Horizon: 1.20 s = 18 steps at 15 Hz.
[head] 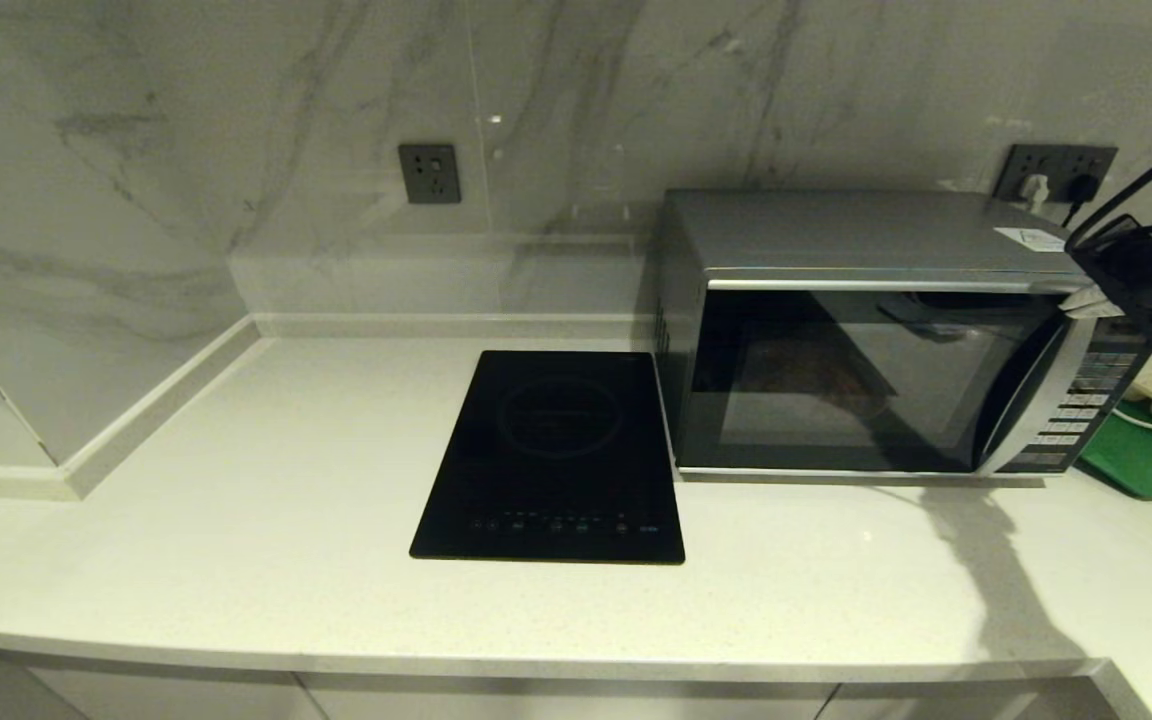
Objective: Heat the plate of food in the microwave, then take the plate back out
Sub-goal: Close the microwave oven
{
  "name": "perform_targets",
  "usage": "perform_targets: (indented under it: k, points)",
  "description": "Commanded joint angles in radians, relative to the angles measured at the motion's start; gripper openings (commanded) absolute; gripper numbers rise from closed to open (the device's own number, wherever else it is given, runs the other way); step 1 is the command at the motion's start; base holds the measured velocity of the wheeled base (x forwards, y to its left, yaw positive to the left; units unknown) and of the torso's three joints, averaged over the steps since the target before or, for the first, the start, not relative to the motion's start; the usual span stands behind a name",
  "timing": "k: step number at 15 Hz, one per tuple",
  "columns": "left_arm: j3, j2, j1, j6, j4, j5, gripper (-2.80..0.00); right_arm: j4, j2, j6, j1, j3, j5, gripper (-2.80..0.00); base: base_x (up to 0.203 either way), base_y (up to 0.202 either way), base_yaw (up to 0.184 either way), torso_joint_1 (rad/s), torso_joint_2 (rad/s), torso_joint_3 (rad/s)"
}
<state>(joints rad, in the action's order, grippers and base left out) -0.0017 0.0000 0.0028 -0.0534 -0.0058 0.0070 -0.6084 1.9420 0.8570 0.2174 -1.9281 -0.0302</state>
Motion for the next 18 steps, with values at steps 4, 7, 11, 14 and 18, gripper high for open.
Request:
perform_targets:
  k: [4, 7, 11, 14, 18]
  points:
    - [0.000, 0.000, 0.000, 0.000, 0.000, 0.001, -2.80, -0.002, 0.029, 0.007, 0.000, -0.019, 0.006, -2.80, 0.000, 0.000, 0.000, 0.000, 0.00, 0.000]
    - [0.000, 0.000, 0.000, 0.000, 0.000, 0.001, -2.80, -0.047, -0.040, -0.001, 0.000, 0.018, 0.028, -2.80, 0.000, 0.000, 0.000, 0.000, 0.00, 0.000]
    - [0.000, 0.000, 0.000, 0.000, 0.000, 0.001, -2.80, -0.190, -0.191, -0.123, 0.033, 0.130, 0.159, -2.80, 0.000, 0.000, 0.000, 0.000, 0.00, 0.000]
    - [0.000, 0.000, 0.000, 0.000, 0.000, 0.001, -2.80, -0.244, -0.343, -0.307, 0.150, 0.274, 0.341, -2.80, 0.000, 0.000, 0.000, 0.000, 0.00, 0.000]
    - [0.000, 0.000, 0.000, 0.000, 0.000, 0.001, -2.80, -0.266, -0.376, -0.585, 0.504, 0.433, 0.724, -2.80, 0.000, 0.000, 0.000, 0.000, 0.00, 0.000]
